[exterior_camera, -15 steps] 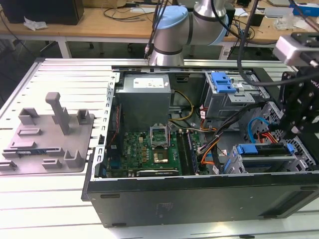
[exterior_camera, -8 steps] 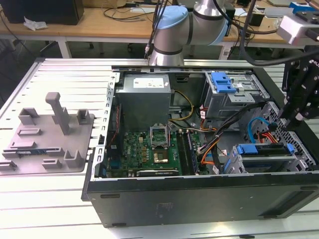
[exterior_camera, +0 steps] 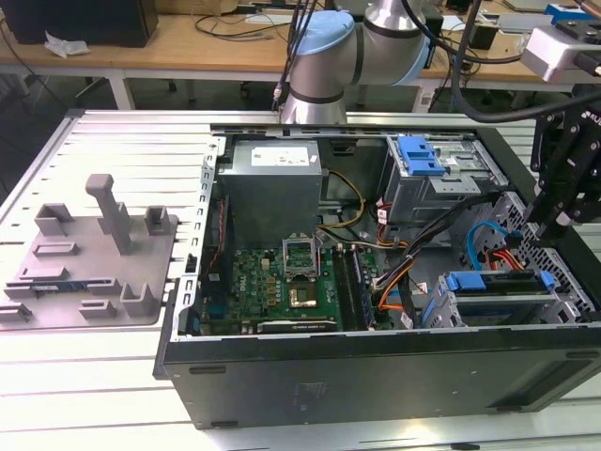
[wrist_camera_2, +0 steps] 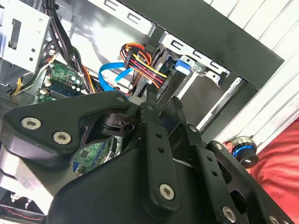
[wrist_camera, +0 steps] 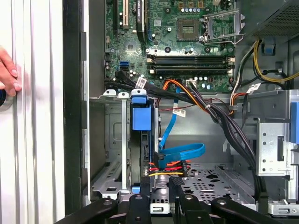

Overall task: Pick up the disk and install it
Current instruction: 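Insert the second disk wire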

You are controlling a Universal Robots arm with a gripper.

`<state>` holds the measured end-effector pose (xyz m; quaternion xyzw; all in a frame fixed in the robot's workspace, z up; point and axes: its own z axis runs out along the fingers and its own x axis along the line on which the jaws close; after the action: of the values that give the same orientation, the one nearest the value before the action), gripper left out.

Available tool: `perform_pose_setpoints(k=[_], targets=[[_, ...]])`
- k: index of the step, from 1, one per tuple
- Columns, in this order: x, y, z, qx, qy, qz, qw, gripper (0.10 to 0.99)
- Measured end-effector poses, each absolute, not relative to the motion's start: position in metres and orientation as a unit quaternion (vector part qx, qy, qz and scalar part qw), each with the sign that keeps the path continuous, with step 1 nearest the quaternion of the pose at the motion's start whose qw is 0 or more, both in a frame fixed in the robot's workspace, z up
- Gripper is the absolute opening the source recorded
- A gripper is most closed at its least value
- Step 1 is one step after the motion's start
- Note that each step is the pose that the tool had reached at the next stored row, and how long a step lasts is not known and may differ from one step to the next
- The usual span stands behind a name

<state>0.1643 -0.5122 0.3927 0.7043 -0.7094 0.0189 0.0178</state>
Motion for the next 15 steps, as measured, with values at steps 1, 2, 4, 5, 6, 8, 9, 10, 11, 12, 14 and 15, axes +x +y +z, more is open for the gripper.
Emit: perform_pose_setpoints(k=[1,2,4,5,6,8,9,10,11,12,14,15], targets=[[0.164,-0.512,0.393,0.704,-0.709,0.019,0.018,0.302],[0.164,-0.512,0.393,0.704,-0.709,0.019,0.018,0.302],[0.164,-0.512,0.393,0.704,-0.709,0.019,0.018,0.302],[0.164,-0.512,0.393,0.704,-0.709,0.019,0.018,0.302],[0.164,-0.512,0.393,0.704,-0.709,0.019,0.018,0.302],[0.164,-0.511,0.393,0.704,-0.709,0.021,0.020,0.302],[0.164,-0.509,0.393,0.705,-0.708,0.030,0.028,0.302],[0.164,-0.505,0.393,0.706,-0.707,0.035,0.033,0.302],[0.164,-0.501,0.393,0.707,-0.706,0.038,0.036,0.302],[0.164,-0.500,0.393,0.708,-0.704,0.040,0.039,0.302],[0.165,-0.500,0.393,0.710,-0.701,0.045,0.044,0.302],[0.165,-0.500,0.393,0.711,-0.699,0.048,0.048,0.302]])
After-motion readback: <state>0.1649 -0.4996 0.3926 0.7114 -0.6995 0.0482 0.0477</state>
